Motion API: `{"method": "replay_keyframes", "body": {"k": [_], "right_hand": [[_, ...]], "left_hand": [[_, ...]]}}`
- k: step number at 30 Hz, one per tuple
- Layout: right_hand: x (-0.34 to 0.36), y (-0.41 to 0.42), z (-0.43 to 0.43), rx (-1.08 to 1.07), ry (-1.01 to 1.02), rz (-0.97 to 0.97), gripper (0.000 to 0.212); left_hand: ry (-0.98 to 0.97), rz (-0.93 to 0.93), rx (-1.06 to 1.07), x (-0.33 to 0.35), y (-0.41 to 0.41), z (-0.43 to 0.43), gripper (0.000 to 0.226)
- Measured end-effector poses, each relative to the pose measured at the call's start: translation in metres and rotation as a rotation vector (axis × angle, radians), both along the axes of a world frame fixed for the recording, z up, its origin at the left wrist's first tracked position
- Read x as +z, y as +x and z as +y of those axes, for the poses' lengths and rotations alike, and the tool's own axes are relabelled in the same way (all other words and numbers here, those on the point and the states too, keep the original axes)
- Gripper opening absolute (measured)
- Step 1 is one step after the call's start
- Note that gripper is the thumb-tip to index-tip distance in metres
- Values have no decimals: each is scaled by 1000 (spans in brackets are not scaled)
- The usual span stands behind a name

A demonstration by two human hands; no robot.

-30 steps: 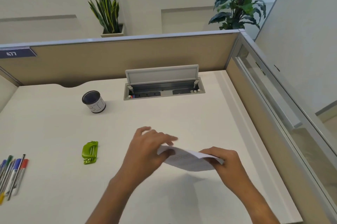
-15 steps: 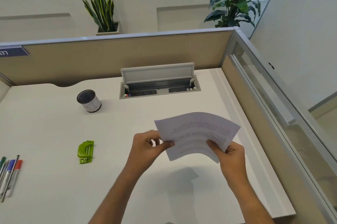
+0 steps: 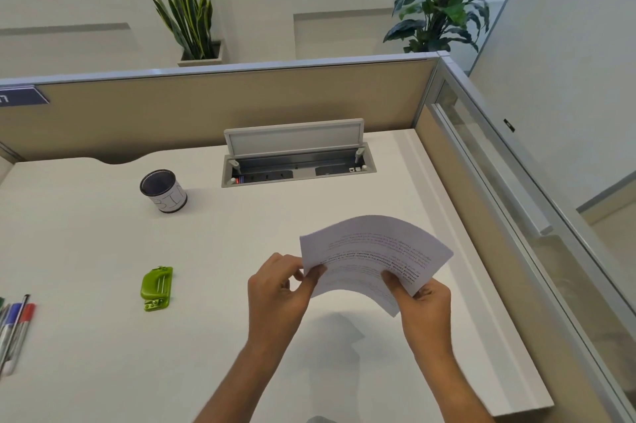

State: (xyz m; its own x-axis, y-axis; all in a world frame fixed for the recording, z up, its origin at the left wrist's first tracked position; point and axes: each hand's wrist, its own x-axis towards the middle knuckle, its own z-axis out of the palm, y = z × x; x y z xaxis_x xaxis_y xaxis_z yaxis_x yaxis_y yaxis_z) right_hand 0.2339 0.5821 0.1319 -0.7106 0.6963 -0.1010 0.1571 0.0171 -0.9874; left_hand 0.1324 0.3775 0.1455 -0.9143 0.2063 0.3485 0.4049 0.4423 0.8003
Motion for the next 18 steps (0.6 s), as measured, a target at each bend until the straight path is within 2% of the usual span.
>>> {"method": "replay_keyframes", "body": {"k": [3,6,8,12,18], "right_hand": [[-23,1,-2,43,-1,-119,6],[-45,6,-4,59,-48,-203,7],[-51,10,-3,52,-46,-213,6],[-47,14,0,42,-96,-209,8],[-16,15,1,38,-113,-117,16]], "left_hand": [[-67,-157,-8,-30,-4,1,13],[-196,-308,-70,-62,-3,-2,31],[-213,-350,-101,-70,-2,-2,27],[-176,-325,-113,-70,-1,-1,20],[-46,-171,-111,-44,8,-2,9]]}}
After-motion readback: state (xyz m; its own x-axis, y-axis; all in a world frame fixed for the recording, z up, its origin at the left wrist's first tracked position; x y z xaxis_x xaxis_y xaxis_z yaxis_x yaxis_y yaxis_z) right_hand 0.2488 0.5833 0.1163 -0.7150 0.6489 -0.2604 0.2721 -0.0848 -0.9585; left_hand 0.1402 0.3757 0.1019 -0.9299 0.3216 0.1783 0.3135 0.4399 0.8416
